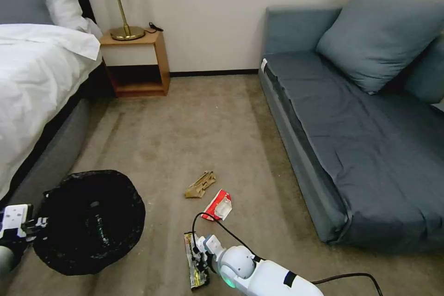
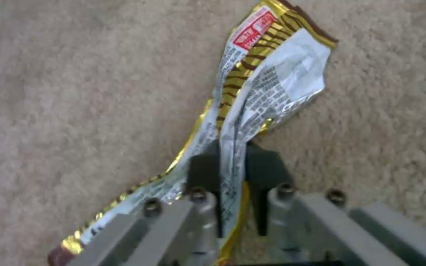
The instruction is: Pick up the trash bin, then pick up the garbage on the floor and place it into the trash bin.
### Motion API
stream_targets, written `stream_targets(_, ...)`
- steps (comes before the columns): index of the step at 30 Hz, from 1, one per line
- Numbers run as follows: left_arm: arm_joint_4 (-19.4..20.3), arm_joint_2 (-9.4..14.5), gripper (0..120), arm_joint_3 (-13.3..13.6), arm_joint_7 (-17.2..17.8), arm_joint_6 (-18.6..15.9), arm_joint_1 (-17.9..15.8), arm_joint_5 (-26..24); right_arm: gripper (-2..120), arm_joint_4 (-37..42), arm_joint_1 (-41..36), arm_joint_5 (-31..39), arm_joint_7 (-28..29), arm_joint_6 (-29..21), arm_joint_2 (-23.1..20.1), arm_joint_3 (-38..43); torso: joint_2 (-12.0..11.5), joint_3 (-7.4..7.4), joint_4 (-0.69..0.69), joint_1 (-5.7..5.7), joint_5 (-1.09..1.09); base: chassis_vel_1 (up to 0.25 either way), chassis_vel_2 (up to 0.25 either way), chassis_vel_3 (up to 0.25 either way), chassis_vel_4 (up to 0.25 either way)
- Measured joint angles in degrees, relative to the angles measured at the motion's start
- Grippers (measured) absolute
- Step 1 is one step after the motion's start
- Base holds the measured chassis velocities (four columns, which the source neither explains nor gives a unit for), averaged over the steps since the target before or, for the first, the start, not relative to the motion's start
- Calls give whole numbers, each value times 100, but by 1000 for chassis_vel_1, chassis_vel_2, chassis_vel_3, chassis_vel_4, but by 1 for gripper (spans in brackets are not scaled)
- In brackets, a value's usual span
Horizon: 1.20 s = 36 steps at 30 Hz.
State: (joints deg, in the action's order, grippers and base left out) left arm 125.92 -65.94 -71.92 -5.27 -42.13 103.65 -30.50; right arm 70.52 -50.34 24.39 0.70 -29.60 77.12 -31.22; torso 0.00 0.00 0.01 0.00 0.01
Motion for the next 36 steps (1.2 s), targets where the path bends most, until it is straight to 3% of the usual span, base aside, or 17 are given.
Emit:
stream_targets(2, -10, 2, 2, 14, 3, 0, -2, 2, 1, 31, -16, -39, -1, 24, -20, 49, 0, 0, 0, 0, 0, 0, 0, 0, 0)
stream_targets(5, -22, 3, 2, 27, 3, 0, -10, 3, 0, 179, -77, -46, -3, 68, -101, 118, 0, 0, 0, 0, 0, 0, 0, 0, 0)
stream_targets(15, -160, -76, 2, 106, 5, 0, -38, 41, 0, 2013, -723, -53, 98, 421, -644, 1169, 0, 0, -1, 0, -1, 0, 0, 0, 0)
stream_targets(22, -203, -82, 2, 154, 5, 0, -65, 57, 0, 3175, -914, -137, 390, 852, -894, 1393, 0, 0, -2, 0, 0, 0, 0, 0, 0)
stream_targets(26, -226, -95, 2, 177, 3, 0, -78, 87, 0, 3553, -847, -166, 575, 1120, -849, 1369, 0, 0, -2, 0, -1, 0, 0, 0, 0)
stream_targets(28, -227, -127, 2, 195, -12, 0, -82, 122, 0, 3695, -629, -166, 652, 1534, -722, 1243, 0, 0, -1, 0, 0, 0, 0, 0, 0)
stream_targets(30, -228, -149, 2, 197, -25, 0, -93, 127, 0, 3643, -451, -155, 570, 1766, -651, 1137, 0, 0, -1, 0, -1, 0, 0, 0, 0)
stream_targets(32, -265, -179, 2, 204, -27, 0, -105, 134, 0, 3304, 121, -158, 293, 2304, -400, 815, 0, 0, -1, 0, -2, 0, 0, 0, 0)
stream_targets(36, -252, -206, 2, 232, -27, 0, -86, 146, 0, 3167, 546, -81, 204, 2550, -169, 462, 0, 0, 0, 0, -1, 0, 0, 0, 0)
